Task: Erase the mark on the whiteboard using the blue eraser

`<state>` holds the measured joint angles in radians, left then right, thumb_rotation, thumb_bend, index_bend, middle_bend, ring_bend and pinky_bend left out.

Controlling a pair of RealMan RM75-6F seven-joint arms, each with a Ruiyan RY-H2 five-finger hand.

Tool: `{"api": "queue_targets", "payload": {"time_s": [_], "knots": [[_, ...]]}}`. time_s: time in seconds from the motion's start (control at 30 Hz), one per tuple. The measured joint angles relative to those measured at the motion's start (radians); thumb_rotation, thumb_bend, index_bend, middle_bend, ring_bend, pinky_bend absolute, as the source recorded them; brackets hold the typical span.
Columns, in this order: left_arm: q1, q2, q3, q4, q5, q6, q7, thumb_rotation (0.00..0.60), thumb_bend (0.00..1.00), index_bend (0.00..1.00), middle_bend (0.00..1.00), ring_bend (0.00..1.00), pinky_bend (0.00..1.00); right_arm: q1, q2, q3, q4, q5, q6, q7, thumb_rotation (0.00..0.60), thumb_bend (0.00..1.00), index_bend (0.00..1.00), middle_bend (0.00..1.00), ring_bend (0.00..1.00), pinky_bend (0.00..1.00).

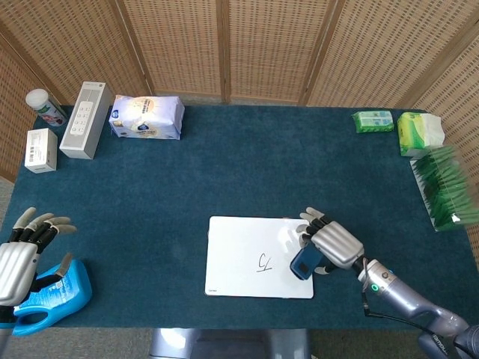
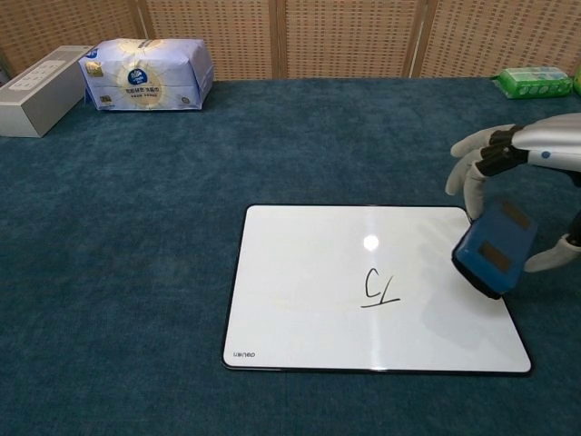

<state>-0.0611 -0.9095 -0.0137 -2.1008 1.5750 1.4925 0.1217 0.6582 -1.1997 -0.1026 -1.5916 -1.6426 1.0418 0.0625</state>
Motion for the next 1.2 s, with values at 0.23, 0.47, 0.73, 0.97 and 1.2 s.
{"api": "queue_targets", "payload": {"time_s": [0.23,0.47,0.73,0.97,1.2], "knots": [[0.004,0.005,0.009,0.038,0.007,0.001,-0.055,0.600,0.50,0.31,0.28,0.19,0.01,-0.017,-0.052,0.041,-0.079,0.060,-0.020,-0.118,0.600,0.00,0.78,0.03,0.00,0.00],[0.005,0.005,0.012,0.065,0.010,0.003,-0.091,0.600,0.50,0.31,0.28,0.19,0.01,-0.016,-0.085,0.049,-0.106,0.084,-0.058,-0.170,0.600,0.00,0.81,0.00,0.00,0.00],[0.000,0.001,0.011,0.099,0.001,-0.006,-0.131,0.600,0.50,0.31,0.28,0.19,0.01,-0.001,-0.156,0.071,-0.105,0.130,-0.106,-0.235,0.600,0.00,0.80,0.00,0.00,0.00],[-0.001,0.002,0.009,0.121,-0.001,-0.004,-0.161,0.600,0.50,0.31,0.28,0.19,0.01,0.033,-0.259,0.115,-0.040,0.198,-0.159,-0.300,0.600,0.00,0.80,0.00,0.00,0.00],[0.006,0.011,0.013,0.127,0.001,0.007,-0.173,0.600,0.50,0.31,0.28,0.19,0.01,0.056,-0.316,0.131,0.032,0.208,-0.180,-0.311,0.600,0.00,0.80,0.00,0.00,0.00]]}}
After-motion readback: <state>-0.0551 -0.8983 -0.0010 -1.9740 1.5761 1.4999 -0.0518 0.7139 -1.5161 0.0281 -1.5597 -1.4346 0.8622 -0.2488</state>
